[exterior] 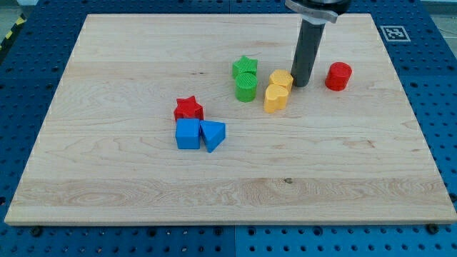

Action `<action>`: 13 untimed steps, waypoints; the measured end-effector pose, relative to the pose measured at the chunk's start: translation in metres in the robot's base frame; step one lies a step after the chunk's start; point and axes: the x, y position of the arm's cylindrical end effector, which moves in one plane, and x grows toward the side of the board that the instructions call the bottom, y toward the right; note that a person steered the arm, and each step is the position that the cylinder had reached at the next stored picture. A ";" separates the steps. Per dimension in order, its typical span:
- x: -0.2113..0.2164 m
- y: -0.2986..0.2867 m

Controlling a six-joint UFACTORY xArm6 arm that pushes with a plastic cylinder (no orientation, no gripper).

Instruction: Move yellow hexagon to the top of the yellow heart

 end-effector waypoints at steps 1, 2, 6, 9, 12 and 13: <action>0.002 0.000; 0.025 0.000; 0.062 -0.028; 0.039 -0.028; 0.059 0.010; 0.059 0.038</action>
